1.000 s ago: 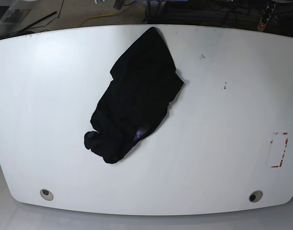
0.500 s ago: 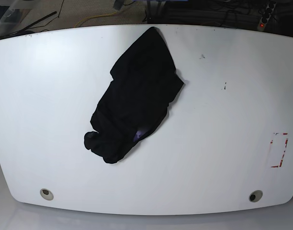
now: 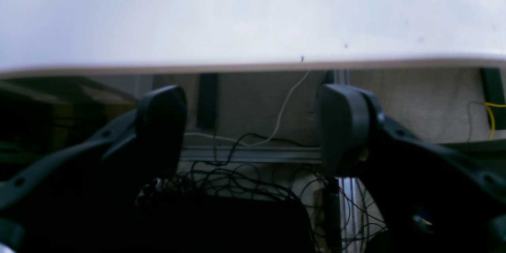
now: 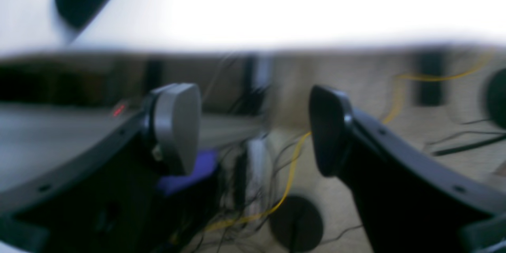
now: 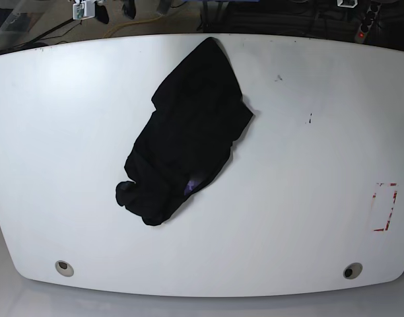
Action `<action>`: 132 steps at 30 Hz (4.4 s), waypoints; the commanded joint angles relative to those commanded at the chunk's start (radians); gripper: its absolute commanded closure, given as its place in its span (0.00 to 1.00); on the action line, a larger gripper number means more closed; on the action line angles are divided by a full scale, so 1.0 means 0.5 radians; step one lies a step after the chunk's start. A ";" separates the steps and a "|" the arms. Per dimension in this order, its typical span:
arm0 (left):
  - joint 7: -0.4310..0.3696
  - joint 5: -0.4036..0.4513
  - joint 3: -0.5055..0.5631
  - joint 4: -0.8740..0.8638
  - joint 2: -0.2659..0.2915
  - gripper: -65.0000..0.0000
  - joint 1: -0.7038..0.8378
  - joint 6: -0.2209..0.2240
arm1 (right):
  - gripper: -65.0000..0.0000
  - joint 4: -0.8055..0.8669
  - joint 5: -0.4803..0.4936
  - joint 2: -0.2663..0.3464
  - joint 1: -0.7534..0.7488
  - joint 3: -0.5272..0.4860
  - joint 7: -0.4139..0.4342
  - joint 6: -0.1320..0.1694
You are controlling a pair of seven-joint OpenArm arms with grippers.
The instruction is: Fold the T-shirt properly
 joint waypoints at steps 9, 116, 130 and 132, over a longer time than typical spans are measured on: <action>0.000 0.018 0.000 0.006 0.157 0.18 -0.132 0.000 | 0.38 0.178 0.430 0.021 0.423 0.181 -0.623 0.000; 0.825 0.187 1.455 -0.632 0.012 0.16 -2.062 -0.006 | 1.00 -0.445 -0.110 0.285 3.569 -0.454 -1.436 0.365; 0.825 0.187 1.780 -1.178 0.172 0.31 -2.443 -0.006 | 1.00 -0.430 -0.298 0.279 3.514 -0.451 -1.436 0.381; 0.825 0.187 1.798 -1.206 0.175 0.59 -2.467 -0.003 | 1.00 -0.436 -0.307 0.279 3.514 -0.445 -1.436 0.381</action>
